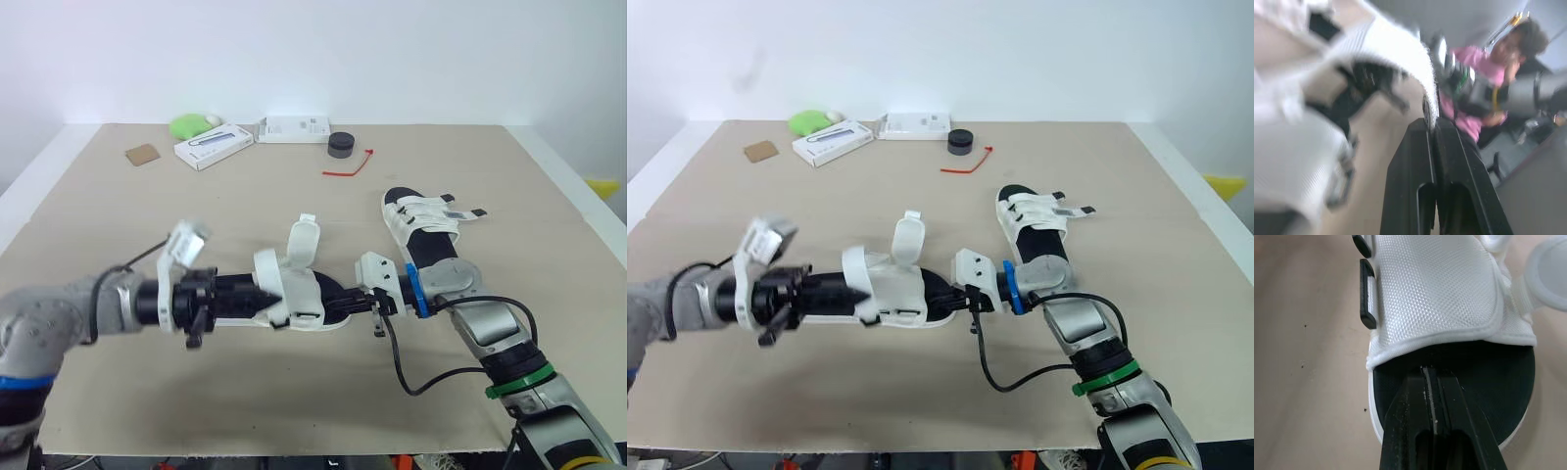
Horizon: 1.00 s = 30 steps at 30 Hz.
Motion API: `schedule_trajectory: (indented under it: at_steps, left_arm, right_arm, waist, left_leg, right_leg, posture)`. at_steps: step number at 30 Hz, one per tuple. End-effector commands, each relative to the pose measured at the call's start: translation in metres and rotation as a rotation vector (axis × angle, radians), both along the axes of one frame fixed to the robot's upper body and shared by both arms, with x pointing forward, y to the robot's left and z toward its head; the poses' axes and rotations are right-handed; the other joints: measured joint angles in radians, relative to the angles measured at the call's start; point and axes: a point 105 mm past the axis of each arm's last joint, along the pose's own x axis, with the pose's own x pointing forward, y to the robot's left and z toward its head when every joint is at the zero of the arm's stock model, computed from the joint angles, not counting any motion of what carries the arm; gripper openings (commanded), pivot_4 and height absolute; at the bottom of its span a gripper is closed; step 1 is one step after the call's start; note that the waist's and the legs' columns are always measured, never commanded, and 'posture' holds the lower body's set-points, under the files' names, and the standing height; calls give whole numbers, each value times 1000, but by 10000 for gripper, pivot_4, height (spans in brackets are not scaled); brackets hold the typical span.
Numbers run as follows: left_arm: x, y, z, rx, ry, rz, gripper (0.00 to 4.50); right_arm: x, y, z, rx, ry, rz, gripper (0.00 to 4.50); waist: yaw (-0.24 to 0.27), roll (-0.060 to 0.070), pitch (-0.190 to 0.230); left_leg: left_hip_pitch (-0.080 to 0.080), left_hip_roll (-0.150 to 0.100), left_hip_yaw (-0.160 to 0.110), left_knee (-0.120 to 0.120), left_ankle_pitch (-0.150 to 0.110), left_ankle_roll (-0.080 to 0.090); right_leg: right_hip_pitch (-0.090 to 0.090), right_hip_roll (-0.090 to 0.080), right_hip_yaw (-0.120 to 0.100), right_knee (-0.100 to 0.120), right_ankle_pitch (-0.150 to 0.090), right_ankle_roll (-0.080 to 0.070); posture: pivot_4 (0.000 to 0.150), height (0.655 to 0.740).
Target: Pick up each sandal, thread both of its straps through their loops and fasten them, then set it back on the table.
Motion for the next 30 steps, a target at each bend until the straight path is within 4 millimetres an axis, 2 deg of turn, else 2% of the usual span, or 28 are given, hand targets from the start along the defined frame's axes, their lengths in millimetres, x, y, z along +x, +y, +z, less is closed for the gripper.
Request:
schedule_trajectory:
  at_steps: [1, 7, 13, 21, 26, 30]
  left_arm:
    - [13, 11, -2, 37, 9, 56, 501]
    - [19, 8, -30, 105, 70, 25, 501]
    - [21, 3, -40, 113, 96, -7, 501]
    - [34, -2, -32, 75, 76, 2, 501]
    - [25, -8, -27, 56, 90, -57, 501]
    - [18, -9, -31, 71, 111, -76, 501]
  right_arm:
    - [0, 4, 12, 15, -50, 23, 0]
    - [0, 5, 12, 18, -51, 23, 0]
    - [-1, 4, 12, 18, -51, 15, 0]
    - [0, 4, 13, 19, -54, 8, 0]
    - [0, 5, 12, 20, -54, 7, 0]
    - [-1, 5, 12, 22, -52, 5, 0]
  waist:
    - [-2, 0, 0]
    - [-2, 0, 0]
    - [-2, 0, 0]
    - [-2, 0, 0]
    - [-2, 0, 0]
    - [-2, 0, 0]
  left_leg:
    - [0, 0, 0, 0, 0, 0]
    - [-1, 0, -1, 0, -1, -1]
    - [-1, 0, -3, 0, -1, -1]
    - [-1, -1, -5, 0, -1, -1]
    - [-2, -1, -5, 0, -1, -1]
    - [-2, -1, -5, 0, -1, -1]
  right_leg:
    - [0, 0, 0, 0, 0, 0]
    - [0, 0, 0, 0, -1, -1]
    - [0, 0, 0, 0, -1, -1]
    - [0, 0, 0, 0, -1, 0]
    - [0, 0, 0, 0, -1, 0]
    - [0, -1, 0, 0, -1, 0]
  posture:
    - [1500, 7400]
    - [1500, 7400]
    - [1500, 7400]
    - [1500, 7400]
    - [1500, 7400]
    - [1500, 7400]
